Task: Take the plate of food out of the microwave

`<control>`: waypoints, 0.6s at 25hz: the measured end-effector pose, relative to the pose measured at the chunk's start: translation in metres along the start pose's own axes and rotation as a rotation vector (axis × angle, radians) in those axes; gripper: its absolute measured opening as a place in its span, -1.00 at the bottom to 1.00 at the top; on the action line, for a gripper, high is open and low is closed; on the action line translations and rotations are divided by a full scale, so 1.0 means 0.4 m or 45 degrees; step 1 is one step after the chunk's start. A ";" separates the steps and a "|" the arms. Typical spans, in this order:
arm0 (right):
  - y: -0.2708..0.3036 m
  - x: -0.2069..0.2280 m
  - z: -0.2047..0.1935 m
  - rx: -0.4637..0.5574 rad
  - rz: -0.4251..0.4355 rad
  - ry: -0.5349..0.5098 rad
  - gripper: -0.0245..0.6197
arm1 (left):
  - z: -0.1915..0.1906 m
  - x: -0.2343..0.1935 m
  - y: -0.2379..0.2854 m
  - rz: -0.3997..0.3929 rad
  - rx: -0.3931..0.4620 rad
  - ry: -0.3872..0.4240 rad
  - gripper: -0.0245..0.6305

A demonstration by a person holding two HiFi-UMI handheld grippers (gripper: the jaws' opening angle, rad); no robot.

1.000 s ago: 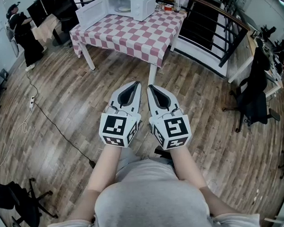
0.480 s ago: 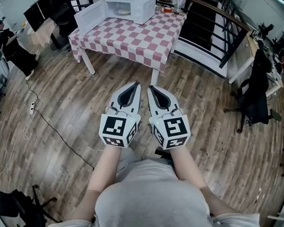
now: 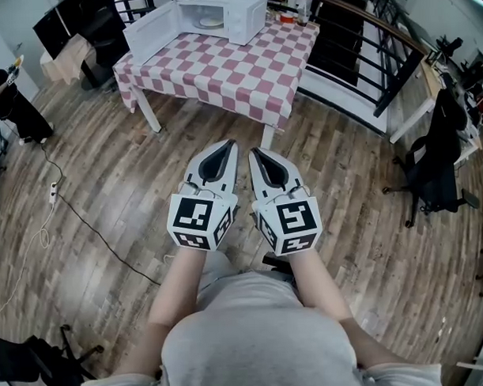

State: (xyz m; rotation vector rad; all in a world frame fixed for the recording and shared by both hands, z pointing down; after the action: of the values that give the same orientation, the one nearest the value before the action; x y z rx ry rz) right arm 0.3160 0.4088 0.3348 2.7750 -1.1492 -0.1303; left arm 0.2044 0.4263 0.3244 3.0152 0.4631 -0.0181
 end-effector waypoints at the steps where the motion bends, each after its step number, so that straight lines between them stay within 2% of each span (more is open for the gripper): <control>1: 0.016 -0.001 0.002 -0.003 -0.001 0.003 -0.85 | 0.000 -0.014 0.007 -0.003 -0.003 0.000 -0.92; 15: 0.206 -0.033 0.040 -0.049 -0.044 0.010 -0.85 | 0.027 -0.207 0.069 -0.033 0.014 -0.026 -0.92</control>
State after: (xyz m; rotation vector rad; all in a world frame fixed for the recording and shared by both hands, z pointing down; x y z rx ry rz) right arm 0.2472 0.3591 0.3323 2.7602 -1.0857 -0.1433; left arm 0.1339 0.3744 0.3181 3.0163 0.5017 -0.0534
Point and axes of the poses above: the fingertips, and each gripper's own axes: y forward along the fingers, x to its right, z out of its top, the point moved 7 cm from there along -y, backward along the fingers, and after that the axes turned 8 degrees about -x, right-handed, at the moved point
